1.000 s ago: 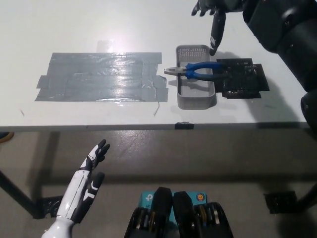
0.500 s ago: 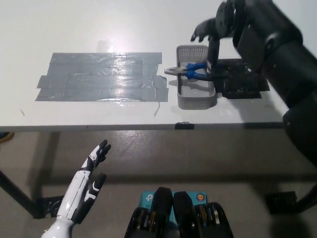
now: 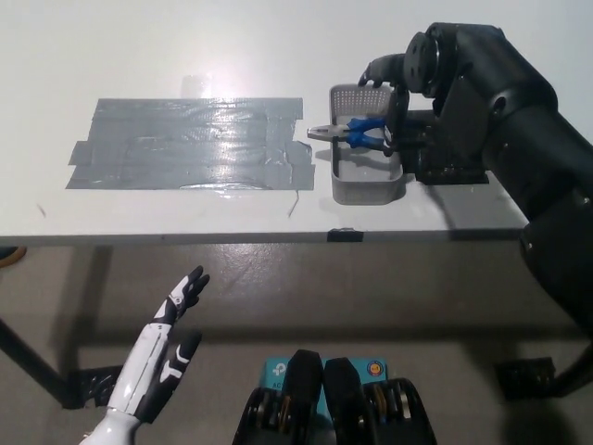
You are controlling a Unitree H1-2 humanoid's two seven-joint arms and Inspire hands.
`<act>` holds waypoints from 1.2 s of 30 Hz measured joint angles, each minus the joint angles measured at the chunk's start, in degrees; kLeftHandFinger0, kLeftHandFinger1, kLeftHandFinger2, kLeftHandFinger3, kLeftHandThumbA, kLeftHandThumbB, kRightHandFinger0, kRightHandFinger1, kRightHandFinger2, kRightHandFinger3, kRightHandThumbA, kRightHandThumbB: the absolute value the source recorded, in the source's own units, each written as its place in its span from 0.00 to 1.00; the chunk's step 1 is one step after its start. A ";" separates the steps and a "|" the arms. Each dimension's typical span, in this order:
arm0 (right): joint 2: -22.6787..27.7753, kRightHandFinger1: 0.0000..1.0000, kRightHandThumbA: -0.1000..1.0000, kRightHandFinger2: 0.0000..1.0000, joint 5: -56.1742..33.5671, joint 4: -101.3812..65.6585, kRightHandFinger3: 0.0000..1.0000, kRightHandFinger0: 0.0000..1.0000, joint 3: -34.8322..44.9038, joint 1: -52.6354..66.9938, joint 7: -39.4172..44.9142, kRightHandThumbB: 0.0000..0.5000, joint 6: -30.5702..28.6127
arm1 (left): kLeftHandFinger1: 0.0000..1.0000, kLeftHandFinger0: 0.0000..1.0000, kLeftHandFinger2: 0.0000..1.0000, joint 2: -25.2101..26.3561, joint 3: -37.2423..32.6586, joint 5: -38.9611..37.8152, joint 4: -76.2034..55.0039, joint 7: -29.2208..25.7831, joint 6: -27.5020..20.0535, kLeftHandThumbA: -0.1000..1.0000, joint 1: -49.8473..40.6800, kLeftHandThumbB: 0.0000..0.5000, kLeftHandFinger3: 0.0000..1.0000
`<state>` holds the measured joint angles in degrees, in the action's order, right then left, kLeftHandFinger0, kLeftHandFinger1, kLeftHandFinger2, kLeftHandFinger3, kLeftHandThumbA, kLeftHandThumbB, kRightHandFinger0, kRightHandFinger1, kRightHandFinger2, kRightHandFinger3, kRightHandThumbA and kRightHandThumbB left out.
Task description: The robot picks the blue plier placed on top of the container and places it on the grey area of the table
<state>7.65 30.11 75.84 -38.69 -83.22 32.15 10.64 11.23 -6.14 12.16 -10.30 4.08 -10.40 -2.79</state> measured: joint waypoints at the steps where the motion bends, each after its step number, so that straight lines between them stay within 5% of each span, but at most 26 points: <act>1: 0.00 1.00 1.00 1.00 0.02 0.08 1.00 1.00 0.05 0.00 -0.29 0.65 -0.08 | 1.00 1.00 1.00 0.00 0.00 0.09 0.00 0.01 0.01 1.00 -0.01 0.41 1.00; 12: -0.60 1.00 1.00 1.00 0.24 0.57 1.00 1.00 1.25 0.02 -2.29 0.73 -0.24 | 1.00 1.00 1.00 0.03 -0.03 0.53 -0.04 0.56 0.09 1.00 -0.08 0.44 1.00; 36: -2.40 1.00 0.99 1.00 0.24 1.36 1.00 1.00 3.51 0.13 -2.91 0.61 -0.37 | 1.00 1.00 1.00 0.38 -0.02 1.66 -1.12 0.99 0.76 1.00 0.07 0.42 1.00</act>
<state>5.25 30.35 77.20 -35.18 -83.09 29.24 10.26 11.61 -6.16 13.82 -11.41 5.07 -9.64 -2.72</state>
